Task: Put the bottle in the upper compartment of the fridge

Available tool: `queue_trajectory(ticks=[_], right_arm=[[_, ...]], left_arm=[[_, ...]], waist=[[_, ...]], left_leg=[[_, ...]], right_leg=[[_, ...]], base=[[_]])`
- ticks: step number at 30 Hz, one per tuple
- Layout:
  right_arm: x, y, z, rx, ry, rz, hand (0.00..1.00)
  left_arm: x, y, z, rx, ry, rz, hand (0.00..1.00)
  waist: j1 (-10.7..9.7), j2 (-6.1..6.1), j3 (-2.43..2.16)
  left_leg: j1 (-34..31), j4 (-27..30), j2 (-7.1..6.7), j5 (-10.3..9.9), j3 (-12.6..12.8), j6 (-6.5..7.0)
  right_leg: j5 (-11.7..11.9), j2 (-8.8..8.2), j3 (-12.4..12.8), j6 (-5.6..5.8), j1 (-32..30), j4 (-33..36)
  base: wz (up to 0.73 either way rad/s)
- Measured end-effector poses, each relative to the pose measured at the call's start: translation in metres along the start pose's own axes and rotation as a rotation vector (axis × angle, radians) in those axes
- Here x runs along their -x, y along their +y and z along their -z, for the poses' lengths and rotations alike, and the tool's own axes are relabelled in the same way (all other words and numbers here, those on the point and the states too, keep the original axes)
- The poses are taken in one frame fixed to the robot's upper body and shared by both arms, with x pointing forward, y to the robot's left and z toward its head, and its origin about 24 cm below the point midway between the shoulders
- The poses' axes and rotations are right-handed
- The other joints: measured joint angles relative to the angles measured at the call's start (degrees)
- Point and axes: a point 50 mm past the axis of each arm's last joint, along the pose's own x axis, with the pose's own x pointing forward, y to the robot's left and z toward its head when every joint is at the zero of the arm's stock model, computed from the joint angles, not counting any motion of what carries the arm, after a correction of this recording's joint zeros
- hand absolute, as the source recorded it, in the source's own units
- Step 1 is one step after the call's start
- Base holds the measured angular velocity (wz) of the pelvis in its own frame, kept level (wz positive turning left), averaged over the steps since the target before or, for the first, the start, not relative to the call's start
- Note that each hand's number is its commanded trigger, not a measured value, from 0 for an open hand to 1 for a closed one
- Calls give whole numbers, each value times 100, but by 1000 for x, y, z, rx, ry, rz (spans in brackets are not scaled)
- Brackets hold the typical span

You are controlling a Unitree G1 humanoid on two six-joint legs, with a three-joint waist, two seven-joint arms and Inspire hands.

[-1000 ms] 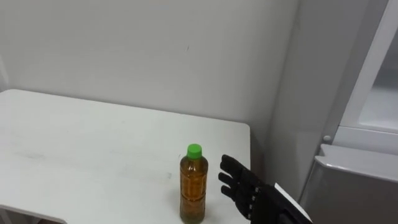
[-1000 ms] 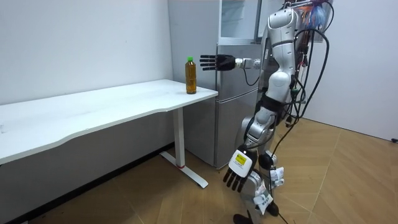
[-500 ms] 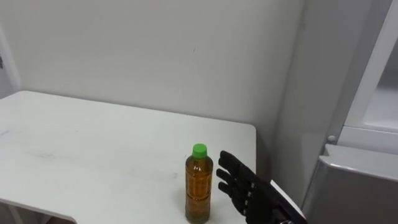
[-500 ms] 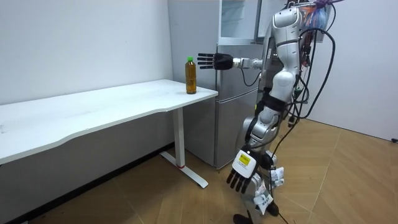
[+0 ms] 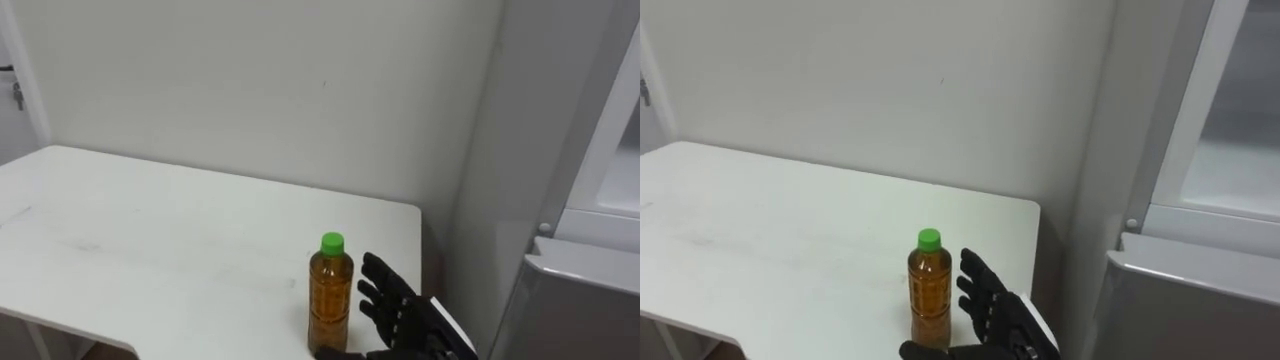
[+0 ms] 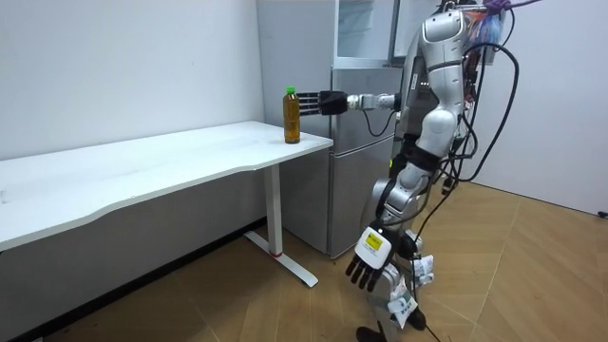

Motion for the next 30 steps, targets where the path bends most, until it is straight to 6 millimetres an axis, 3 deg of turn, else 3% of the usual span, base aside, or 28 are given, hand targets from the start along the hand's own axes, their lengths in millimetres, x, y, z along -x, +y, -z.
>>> queue_trajectory(ticks=[8,14,19,27,30], right_arm=[[-9,-7,2,13,16,94,0],[-13,-9,7,35,29,163,0],[-12,-8,12,65,45,214,0],[-11,-15,13,70,48,327,0],[-11,-18,16,74,59,362,0]], left_arm=[[1,-3,3,-43,6,5,0],[0,-4,0,-67,15,15,0],[1,-16,-2,-80,21,45,0],[1,-18,-1,-75,24,50,0],[2,-18,-2,-74,15,48,0]], waist=[[83,84,54],[84,83,49],[178,181,16],[358,186,16],[365,180,22]], left_leg=[[-18,-1,-19,10,-36,17],[-111,4,-41,39,-158,19],[-127,-13,-105,66,-204,60],[-105,-22,-124,78,-241,75],[-110,-15,-159,90,-368,71]], right_leg=[[10,-11,-16,19,-2,-3],[10,-32,-190,20,-30,-10],[-16,-101,-288,63,-25,0],[-22,-123,-314,76,5,4],[-31,-126,-331,91,34,2]], base=[[1],[12],[8],[1],[11]])
